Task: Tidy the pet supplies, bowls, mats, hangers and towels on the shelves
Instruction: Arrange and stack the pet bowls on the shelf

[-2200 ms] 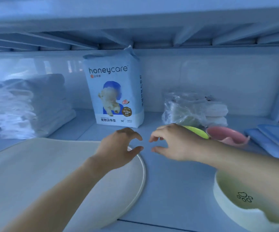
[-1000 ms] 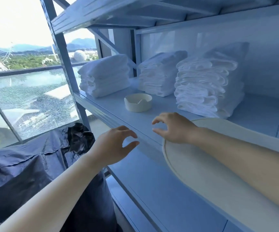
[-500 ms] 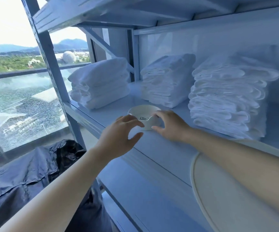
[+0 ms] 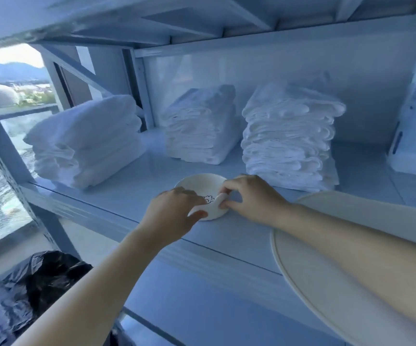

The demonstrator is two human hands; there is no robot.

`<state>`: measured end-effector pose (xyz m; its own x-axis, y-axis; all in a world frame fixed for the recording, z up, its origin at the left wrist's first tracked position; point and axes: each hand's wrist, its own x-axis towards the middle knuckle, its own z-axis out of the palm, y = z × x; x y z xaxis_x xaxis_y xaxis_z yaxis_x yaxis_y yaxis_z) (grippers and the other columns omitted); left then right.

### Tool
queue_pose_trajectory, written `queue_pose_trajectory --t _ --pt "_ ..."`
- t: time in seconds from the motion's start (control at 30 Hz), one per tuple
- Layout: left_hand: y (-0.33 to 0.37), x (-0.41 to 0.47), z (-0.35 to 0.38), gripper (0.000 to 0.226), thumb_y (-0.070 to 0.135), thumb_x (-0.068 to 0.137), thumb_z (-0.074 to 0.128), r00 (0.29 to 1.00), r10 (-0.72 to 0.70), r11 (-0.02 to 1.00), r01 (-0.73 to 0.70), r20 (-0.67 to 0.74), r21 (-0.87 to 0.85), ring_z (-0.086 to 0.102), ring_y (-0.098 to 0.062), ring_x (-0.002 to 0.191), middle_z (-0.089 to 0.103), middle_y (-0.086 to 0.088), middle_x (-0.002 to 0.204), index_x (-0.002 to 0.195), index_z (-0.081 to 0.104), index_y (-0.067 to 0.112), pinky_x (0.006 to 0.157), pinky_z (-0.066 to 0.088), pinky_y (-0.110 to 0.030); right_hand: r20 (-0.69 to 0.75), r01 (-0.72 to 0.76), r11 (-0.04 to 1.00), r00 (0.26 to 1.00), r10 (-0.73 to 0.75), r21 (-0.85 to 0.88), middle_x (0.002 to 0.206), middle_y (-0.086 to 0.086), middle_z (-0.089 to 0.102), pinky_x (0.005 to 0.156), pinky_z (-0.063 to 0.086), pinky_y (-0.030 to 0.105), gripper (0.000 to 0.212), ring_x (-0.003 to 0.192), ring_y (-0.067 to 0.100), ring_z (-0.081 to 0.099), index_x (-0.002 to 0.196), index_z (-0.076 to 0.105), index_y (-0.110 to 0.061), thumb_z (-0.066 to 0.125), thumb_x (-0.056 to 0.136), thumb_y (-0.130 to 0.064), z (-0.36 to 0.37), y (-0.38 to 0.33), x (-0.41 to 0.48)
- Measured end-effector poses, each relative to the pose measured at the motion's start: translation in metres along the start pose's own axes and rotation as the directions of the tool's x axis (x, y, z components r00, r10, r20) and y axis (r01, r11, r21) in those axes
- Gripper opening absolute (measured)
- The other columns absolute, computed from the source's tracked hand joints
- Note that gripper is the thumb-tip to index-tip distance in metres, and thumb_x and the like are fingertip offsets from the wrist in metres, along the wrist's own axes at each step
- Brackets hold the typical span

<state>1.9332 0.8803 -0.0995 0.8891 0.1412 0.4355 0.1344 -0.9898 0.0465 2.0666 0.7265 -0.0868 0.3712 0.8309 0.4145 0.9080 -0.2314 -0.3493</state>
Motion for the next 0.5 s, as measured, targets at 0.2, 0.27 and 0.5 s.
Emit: queue_pose_trajectory --t 0.2,0.27,0.5 --pt "0.042 0.006 -0.016 0.021 0.027 0.077 0.074 0.946 0.232 0.97 -0.242 -0.225 -0.018 0.063 -0.02 0.083 0.068 0.009 0.076 0.097 0.071 0.03 0.058 0.034 -0.023 -0.157 -0.047 0.999 0.986 0.049 0.011 0.075 -0.007 0.064 0.07 0.04 0.026 0.01 0.074 0.009 0.051 0.085 0.07 -0.024 0.075 0.076 -0.026 -0.039 0.002 -0.042" --pt "0.06 0.011 -0.02 0.024 0.023 0.07 0.08 0.917 0.29 0.951 -0.308 -0.274 -0.021 0.065 -0.02 0.075 0.068 0.01 0.071 0.093 0.073 0.027 0.055 0.037 -0.023 -0.233 -0.061 0.998 0.971 0.056 -0.013 0.077 -0.005 0.068 0.072 0.042 0.027 0.011 0.075 0.011 0.054 0.086 0.071 -0.023 0.076 0.076 -0.025 -0.054 0.003 -0.061" --pt "0.148 0.025 -0.013 0.027 0.019 0.066 0.083 0.817 0.493 0.826 -0.548 -0.298 -0.136 0.065 -0.024 0.07 0.068 0.0 0.079 0.092 0.075 0.019 0.055 0.049 -0.031 -0.348 -0.254 0.957 0.917 0.193 -0.139 0.086 -0.002 0.071 0.075 0.045 0.023 0.02 0.078 0.011 0.059 0.092 0.073 -0.016 0.077 0.074 -0.023 -0.103 0.012 -0.157"
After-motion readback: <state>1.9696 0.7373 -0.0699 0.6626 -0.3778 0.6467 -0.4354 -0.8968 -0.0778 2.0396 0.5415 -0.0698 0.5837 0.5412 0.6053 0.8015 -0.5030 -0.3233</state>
